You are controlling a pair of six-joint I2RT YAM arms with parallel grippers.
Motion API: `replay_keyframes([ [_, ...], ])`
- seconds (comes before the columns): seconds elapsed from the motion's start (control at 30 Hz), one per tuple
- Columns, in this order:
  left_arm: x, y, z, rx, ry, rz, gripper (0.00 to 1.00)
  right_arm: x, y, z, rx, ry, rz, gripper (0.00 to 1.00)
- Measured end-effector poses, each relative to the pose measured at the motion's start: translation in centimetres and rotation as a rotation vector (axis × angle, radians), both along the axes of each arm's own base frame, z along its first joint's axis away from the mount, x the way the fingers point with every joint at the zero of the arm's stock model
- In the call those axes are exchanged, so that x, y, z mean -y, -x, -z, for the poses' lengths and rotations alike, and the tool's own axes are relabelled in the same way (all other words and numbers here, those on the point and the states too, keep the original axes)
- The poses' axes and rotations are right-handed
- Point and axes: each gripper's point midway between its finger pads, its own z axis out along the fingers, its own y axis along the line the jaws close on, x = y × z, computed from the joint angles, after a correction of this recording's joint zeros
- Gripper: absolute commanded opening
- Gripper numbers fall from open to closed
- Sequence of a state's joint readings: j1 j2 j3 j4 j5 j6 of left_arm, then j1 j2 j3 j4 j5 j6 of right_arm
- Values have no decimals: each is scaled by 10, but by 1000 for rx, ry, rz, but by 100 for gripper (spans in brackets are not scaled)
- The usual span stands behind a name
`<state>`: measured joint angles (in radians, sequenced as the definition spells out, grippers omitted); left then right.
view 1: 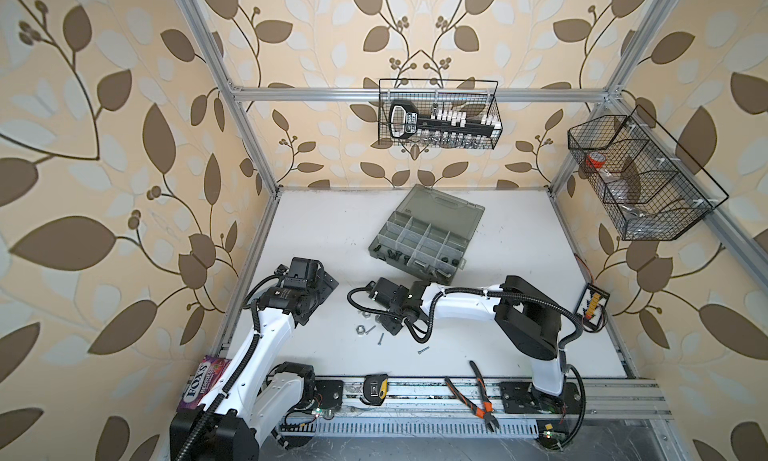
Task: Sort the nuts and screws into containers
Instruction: 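Lift the silver nut with the right gripper and carry it over the box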
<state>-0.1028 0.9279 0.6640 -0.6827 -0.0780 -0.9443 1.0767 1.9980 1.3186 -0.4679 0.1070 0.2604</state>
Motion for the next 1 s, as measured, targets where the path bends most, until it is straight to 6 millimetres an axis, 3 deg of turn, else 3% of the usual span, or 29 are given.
replay_keyframes([
  [0.27, 1, 0, 1, -6, -2, 15, 99, 13, -12, -5, 0, -17, 44, 1],
  [0.43, 4, 0, 2, -9, 5, 39, 99, 24, -32, -35, 36, -77, 96, 1],
  [0.67, 13, -1, 7, -31, 34, 87, 99, 52, -76, -84, 112, -170, 207, 1],
  [1.0, 27, 1, 15, -38, 97, 136, 99, 107, -148, -108, 170, -199, 381, 0],
])
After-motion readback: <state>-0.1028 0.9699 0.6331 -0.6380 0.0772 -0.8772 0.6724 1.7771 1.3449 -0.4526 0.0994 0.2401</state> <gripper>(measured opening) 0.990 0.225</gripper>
